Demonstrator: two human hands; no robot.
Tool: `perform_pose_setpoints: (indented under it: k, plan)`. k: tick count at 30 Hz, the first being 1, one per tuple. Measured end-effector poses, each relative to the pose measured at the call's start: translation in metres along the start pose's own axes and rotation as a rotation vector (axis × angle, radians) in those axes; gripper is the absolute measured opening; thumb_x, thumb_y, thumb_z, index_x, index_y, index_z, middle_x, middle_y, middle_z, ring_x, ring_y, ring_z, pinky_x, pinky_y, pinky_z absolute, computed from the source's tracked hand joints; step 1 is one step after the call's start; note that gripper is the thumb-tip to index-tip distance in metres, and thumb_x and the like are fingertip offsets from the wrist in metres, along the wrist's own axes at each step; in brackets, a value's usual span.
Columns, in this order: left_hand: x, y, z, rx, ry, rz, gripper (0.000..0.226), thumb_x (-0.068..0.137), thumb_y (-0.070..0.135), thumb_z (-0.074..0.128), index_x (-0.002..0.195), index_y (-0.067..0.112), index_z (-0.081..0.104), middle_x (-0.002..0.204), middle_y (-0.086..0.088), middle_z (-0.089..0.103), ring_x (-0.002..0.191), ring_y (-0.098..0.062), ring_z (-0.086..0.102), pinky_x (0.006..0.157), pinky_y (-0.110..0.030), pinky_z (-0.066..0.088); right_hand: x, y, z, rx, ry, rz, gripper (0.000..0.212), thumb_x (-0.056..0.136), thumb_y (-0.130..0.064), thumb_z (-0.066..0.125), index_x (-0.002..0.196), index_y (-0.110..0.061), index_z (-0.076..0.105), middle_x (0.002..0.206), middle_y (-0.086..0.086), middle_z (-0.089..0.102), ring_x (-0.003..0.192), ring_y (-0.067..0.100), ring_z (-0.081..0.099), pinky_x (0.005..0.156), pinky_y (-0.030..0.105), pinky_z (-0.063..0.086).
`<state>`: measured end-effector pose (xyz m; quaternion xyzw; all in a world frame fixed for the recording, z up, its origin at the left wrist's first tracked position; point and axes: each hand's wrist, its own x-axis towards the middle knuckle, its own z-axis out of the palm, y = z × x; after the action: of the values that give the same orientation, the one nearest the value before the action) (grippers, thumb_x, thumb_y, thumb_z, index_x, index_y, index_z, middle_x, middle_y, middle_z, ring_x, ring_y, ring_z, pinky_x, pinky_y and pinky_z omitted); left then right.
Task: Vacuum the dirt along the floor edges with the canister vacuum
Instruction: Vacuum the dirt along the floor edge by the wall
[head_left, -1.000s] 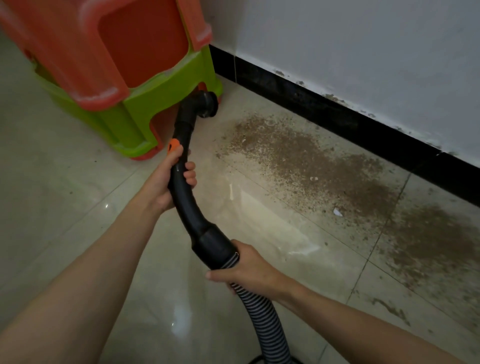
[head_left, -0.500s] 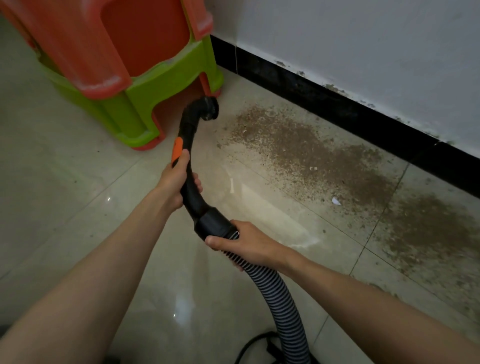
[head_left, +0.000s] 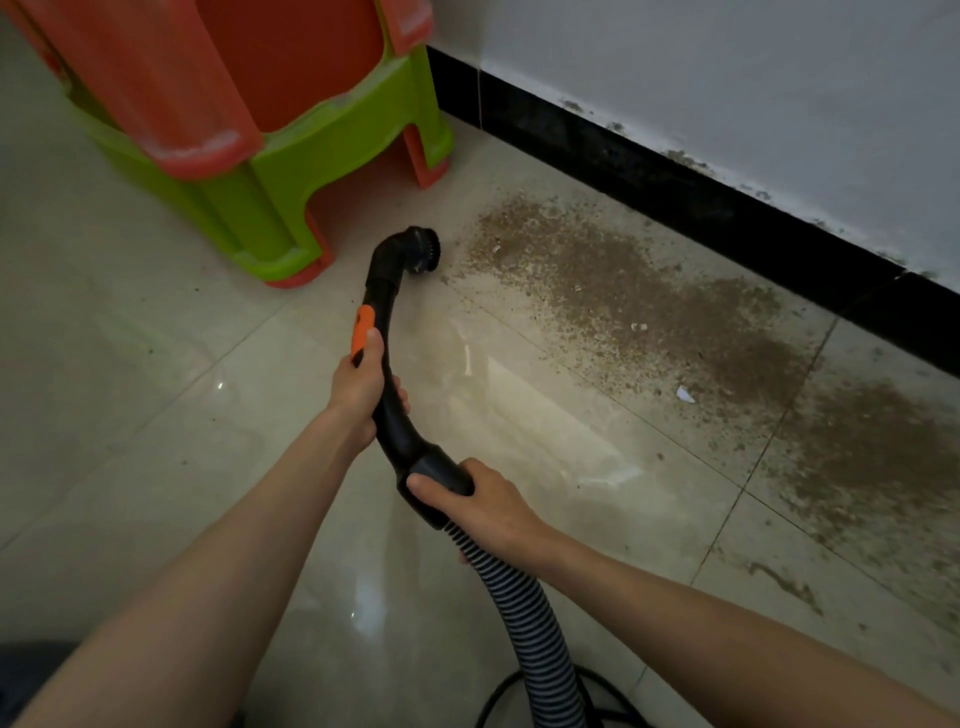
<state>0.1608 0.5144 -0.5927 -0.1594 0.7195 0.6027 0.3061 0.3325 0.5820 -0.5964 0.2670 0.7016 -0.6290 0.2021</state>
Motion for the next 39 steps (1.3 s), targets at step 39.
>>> perform_pose_setpoints:
  k: [39]
  plan:
    - [0.091,0.1,0.176,0.244,-0.027,0.12,0.057,0.1,0.051,0.033,0.135,0.006,0.041,0.102,-0.012,0.06,0.066,-0.024,0.061,0.064,-0.032,0.052,0.084,-0.035,-0.167,0.293,0.142,-0.042,0.066,0.074,-0.073,0.065,0.092,-0.009,0.061,0.053,0.002,0.062,0.044,0.018,0.06,0.043,0.026,0.048]
